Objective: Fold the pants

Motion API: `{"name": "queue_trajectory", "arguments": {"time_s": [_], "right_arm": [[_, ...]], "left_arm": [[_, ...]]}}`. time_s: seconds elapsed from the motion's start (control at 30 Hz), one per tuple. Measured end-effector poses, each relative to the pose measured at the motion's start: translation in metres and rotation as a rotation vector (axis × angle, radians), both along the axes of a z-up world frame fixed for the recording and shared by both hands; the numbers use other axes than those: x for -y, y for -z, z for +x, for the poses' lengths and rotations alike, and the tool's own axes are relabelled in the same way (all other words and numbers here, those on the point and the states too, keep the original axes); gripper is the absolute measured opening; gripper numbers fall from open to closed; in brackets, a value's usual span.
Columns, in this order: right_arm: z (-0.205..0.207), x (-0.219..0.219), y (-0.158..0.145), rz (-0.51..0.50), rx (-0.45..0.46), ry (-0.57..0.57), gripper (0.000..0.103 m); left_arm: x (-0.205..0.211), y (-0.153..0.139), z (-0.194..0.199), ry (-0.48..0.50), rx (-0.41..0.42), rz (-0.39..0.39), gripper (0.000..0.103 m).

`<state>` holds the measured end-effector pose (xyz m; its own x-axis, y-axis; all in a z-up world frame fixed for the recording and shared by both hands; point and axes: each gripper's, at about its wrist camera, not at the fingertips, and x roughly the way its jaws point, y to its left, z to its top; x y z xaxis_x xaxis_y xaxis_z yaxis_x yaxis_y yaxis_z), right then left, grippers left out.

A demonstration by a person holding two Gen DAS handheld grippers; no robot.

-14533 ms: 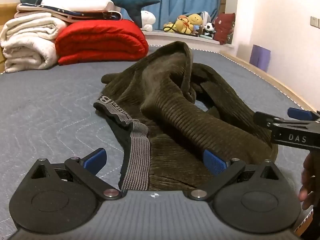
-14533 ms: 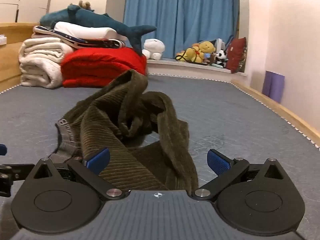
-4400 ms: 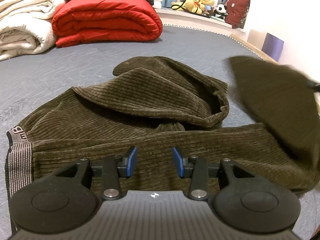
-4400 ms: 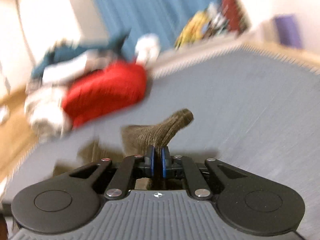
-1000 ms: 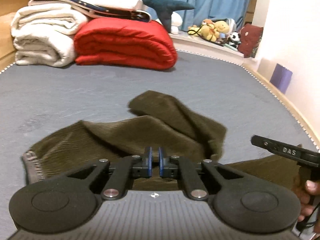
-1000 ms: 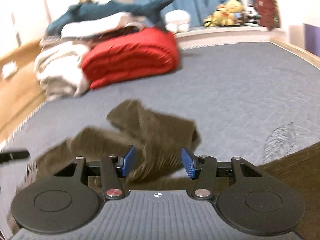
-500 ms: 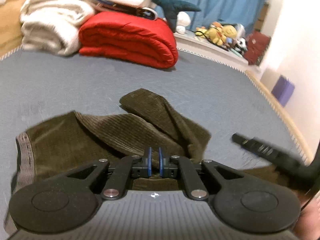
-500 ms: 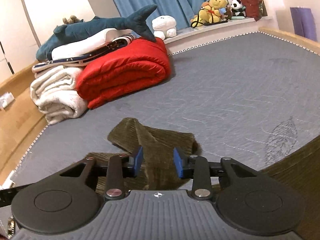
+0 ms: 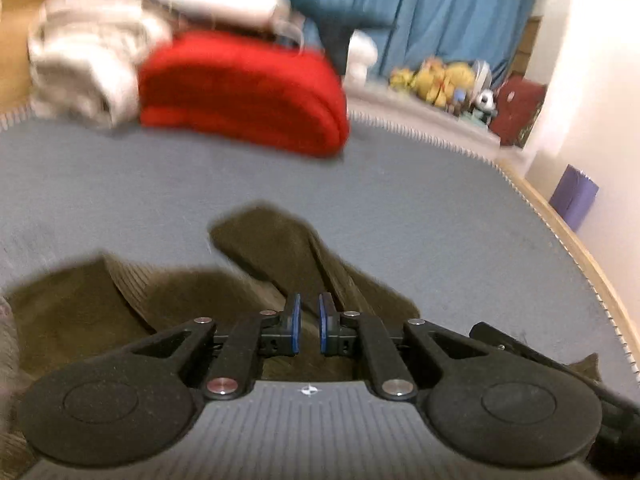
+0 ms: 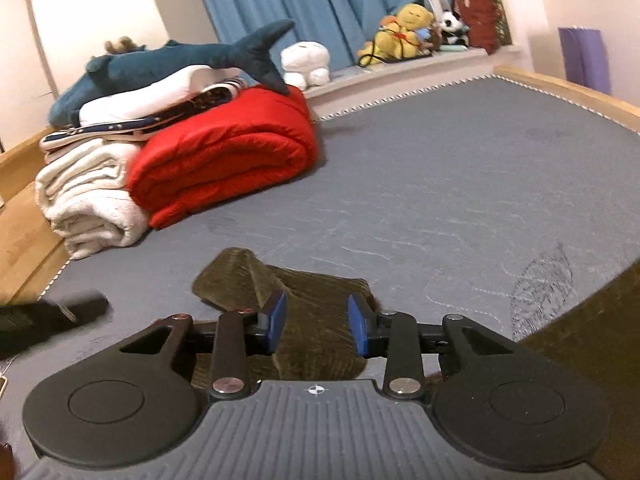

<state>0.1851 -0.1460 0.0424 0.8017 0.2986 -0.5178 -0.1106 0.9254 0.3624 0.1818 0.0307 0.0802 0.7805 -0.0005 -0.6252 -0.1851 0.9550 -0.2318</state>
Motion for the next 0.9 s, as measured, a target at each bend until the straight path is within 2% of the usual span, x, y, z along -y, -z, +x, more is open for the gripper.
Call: {"name": "queue_trajectory", "arguments": {"time_s": [0.03, 0.13, 0.23, 0.3, 0.47, 0.57, 0.67, 0.77, 0.83, 0.9], "right_arm": [[0.001, -0.002, 0.003, -0.012, -0.001, -0.002, 0.037], [0.006, -0.007, 0.013, -0.077, 0.010, 0.002, 0.037], [0.012, -0.006, 0.018, -0.074, 0.006, 0.028, 0.037], [0.014, -0.008, 0.018, -0.080, 0.013, 0.025, 0.037], [0.031, -0.023, 0.017, -0.130, 0.016, -0.072, 0.037], [0.059, -0.044, 0.015, -0.190, -0.007, -0.159, 0.038], [0.091, -0.067, 0.013, -0.239, -0.038, -0.236, 0.043], [0.124, -0.099, 0.017, -0.327, -0.056, -0.321, 0.063], [0.149, -0.123, 0.024, -0.394, -0.075, -0.372, 0.069], [0.173, -0.143, 0.035, -0.446, -0.114, -0.409, 0.071]], "left_arm": [[-0.003, 0.006, 0.008, 0.002, -0.005, -0.023, 0.008], [-0.012, 0.018, 0.023, -0.012, -0.032, -0.021, 0.008], [-0.028, 0.025, 0.034, -0.011, -0.061, -0.098, 0.009], [-0.041, 0.028, 0.042, -0.020, -0.082, -0.114, 0.010], [-0.085, 0.035, 0.058, -0.067, -0.143, -0.161, 0.011], [-0.119, 0.040, 0.060, -0.140, -0.160, -0.253, 0.011], [-0.152, 0.044, 0.054, -0.230, -0.164, -0.362, 0.011], [-0.171, 0.042, 0.049, -0.289, -0.156, -0.406, 0.014], [-0.179, 0.041, 0.048, -0.301, -0.156, -0.425, 0.015], [-0.185, 0.040, 0.047, -0.302, -0.156, -0.444, 0.020]]}}
